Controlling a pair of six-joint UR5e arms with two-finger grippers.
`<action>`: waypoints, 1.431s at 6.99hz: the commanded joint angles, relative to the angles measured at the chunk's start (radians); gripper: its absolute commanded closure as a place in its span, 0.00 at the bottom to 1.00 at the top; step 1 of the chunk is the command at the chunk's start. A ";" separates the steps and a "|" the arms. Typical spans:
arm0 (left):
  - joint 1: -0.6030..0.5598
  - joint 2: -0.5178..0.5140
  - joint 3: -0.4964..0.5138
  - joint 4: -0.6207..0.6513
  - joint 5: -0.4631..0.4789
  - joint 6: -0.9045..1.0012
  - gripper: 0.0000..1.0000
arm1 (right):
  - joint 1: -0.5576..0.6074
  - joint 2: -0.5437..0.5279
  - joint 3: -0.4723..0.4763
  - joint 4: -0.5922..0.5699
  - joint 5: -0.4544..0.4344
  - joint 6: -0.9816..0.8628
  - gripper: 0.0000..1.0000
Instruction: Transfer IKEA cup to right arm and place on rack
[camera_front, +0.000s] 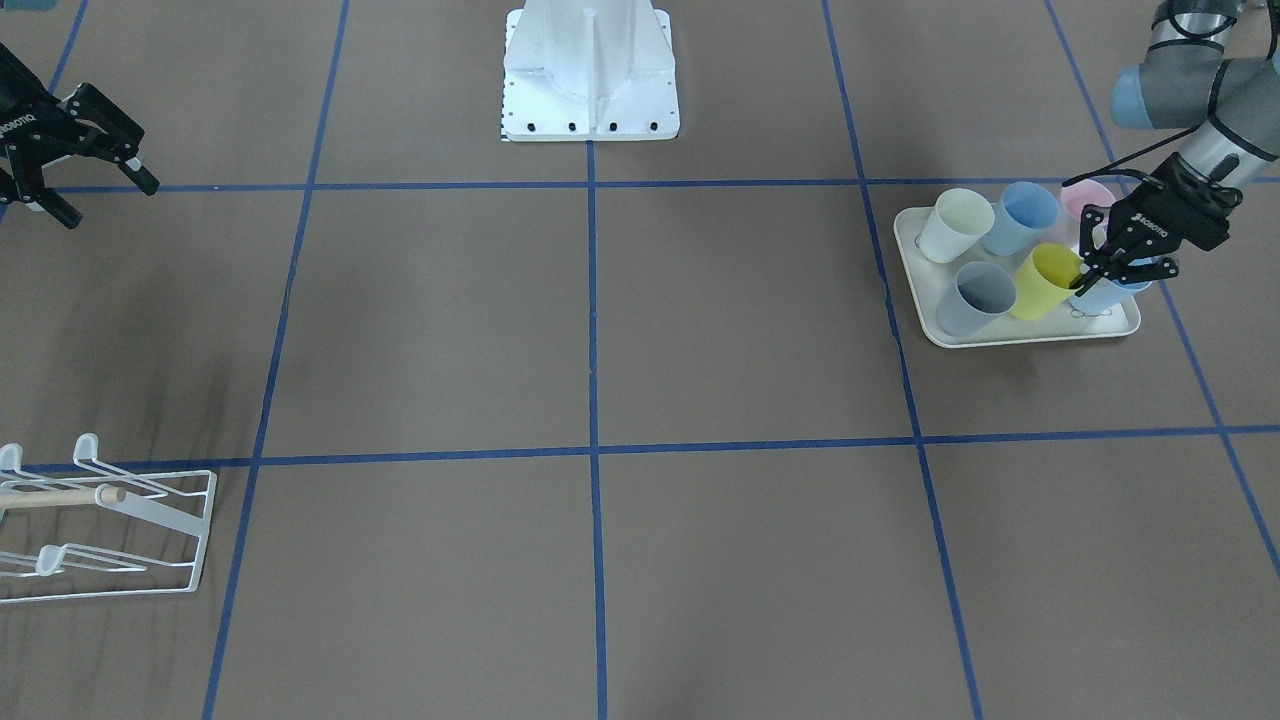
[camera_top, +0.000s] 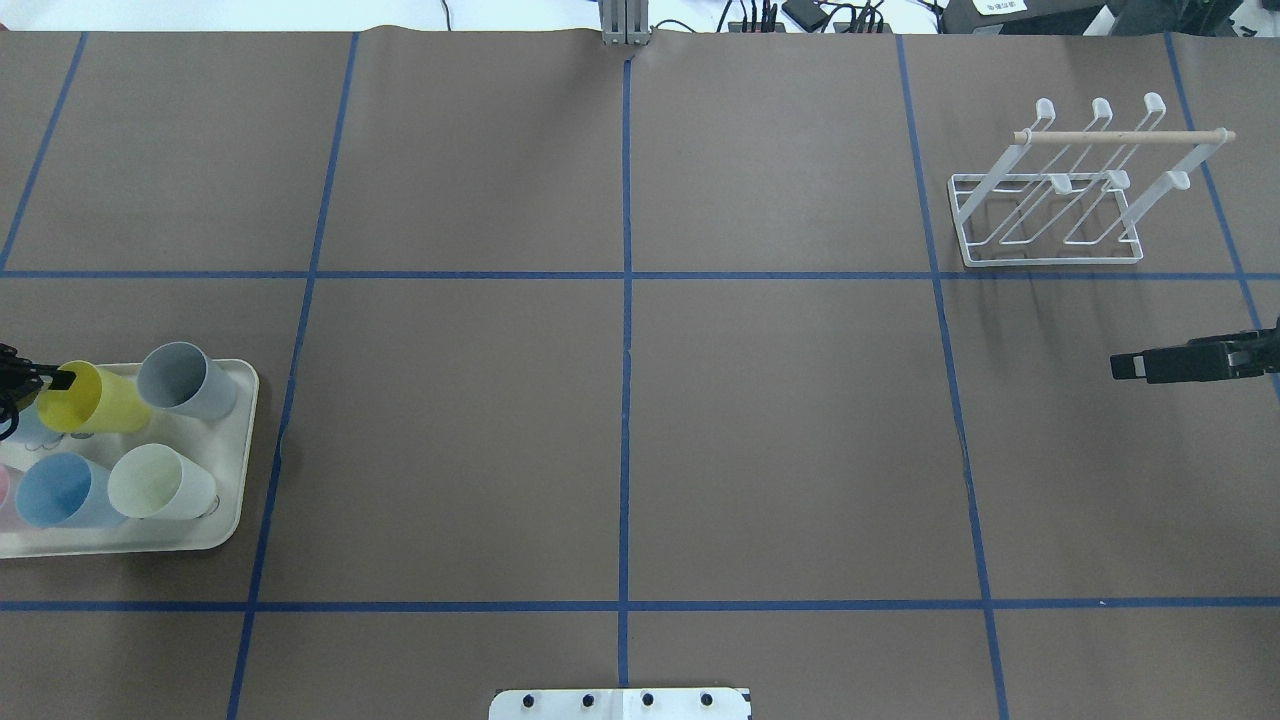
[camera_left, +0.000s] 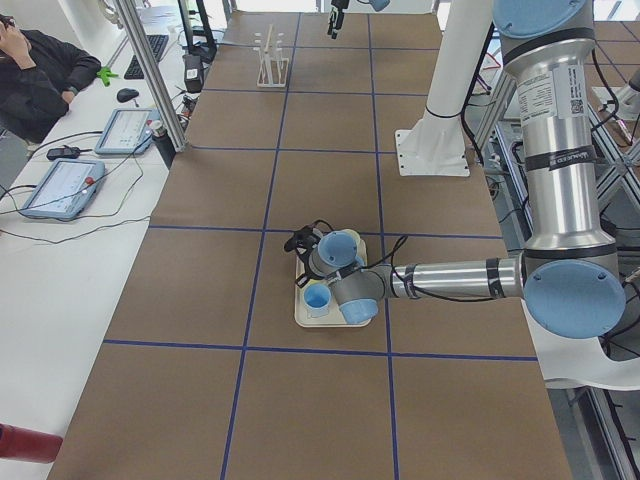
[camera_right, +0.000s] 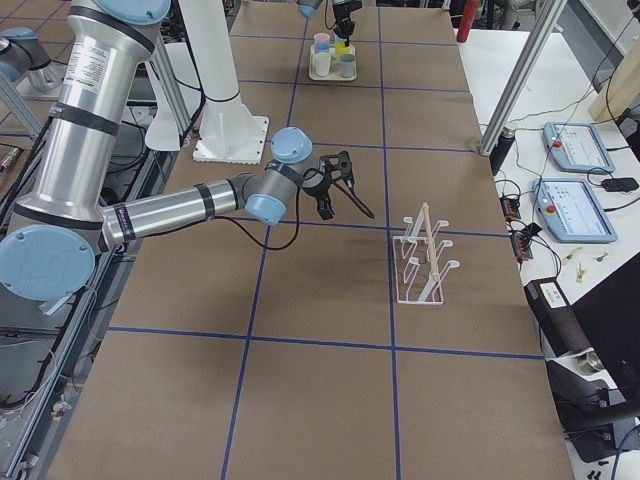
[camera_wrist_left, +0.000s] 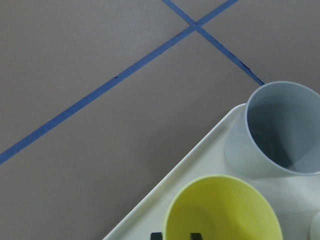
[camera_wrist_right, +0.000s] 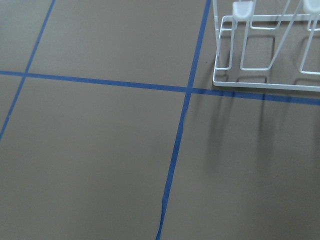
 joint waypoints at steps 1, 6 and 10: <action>-0.005 -0.012 -0.004 -0.007 0.001 0.006 1.00 | -0.002 0.026 -0.002 0.001 -0.003 -0.003 0.04; -0.247 -0.064 -0.138 0.138 -0.084 0.001 1.00 | -0.041 0.223 -0.033 0.001 -0.144 -0.026 0.01; -0.236 -0.165 -0.410 0.372 -0.120 -0.384 1.00 | -0.313 0.526 -0.142 0.015 -0.569 -0.046 0.01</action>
